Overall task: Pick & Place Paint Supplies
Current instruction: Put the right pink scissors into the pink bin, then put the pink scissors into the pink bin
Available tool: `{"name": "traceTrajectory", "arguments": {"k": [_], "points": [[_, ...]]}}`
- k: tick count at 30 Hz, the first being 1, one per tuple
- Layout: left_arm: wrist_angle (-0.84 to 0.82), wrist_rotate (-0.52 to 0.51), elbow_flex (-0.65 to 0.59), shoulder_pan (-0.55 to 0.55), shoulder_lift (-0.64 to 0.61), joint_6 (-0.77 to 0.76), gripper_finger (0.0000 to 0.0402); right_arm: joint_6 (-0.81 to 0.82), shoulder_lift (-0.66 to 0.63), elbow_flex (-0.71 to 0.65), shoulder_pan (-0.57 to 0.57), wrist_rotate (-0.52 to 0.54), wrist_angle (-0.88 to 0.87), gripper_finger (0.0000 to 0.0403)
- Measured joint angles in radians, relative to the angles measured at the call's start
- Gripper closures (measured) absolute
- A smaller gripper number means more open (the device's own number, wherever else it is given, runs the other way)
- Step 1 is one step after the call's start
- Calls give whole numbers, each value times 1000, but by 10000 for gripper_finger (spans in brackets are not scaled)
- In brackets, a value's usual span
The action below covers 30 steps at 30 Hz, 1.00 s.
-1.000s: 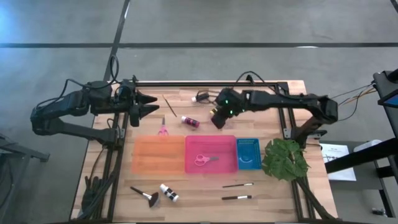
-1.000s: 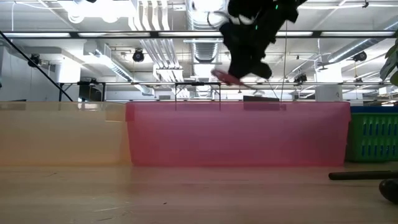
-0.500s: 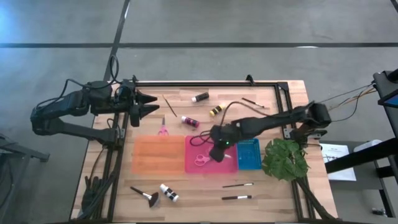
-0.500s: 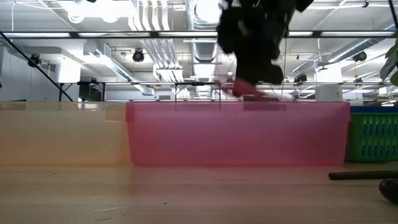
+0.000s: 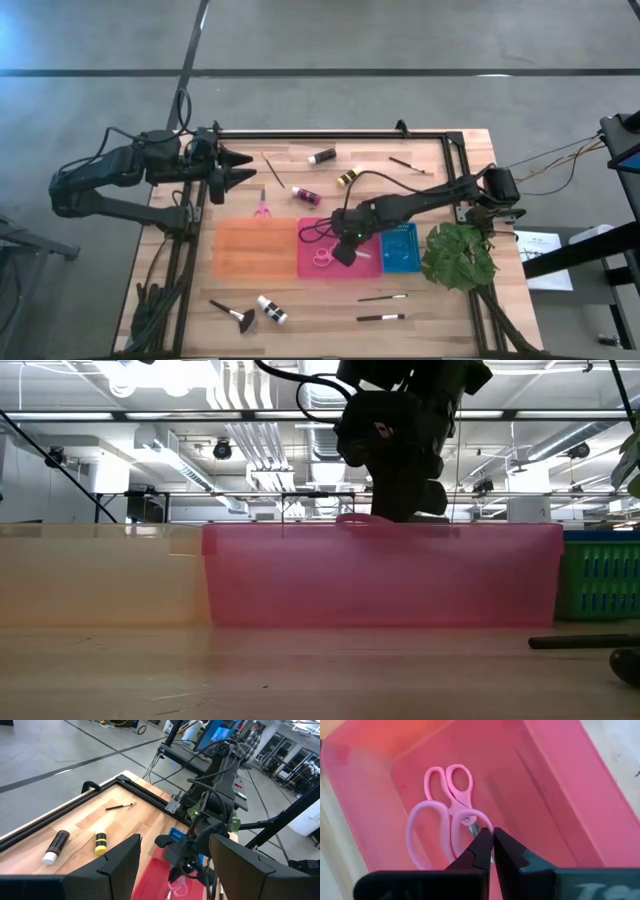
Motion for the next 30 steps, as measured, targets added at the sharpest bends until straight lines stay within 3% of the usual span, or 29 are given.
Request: {"name": "traceTrajectory", "arguments": {"k": [4,13,18,23,30], "points": [[-3,1,0,0,0,20,154,12,-1,0,-1,0,0,385],[-9,5,-5,0,0,27,154,45,-19,1,-3,-3,-3,277],[-86,5,-6,0,0,12,154,69,-46,16,-3,-3,1,249],[-277,6,-7,0,27,-197,154,131,-92,35,-3,7,19,247],[-462,99,-7,3,163,-405,154,176,-172,48,-7,82,27,246]]}}
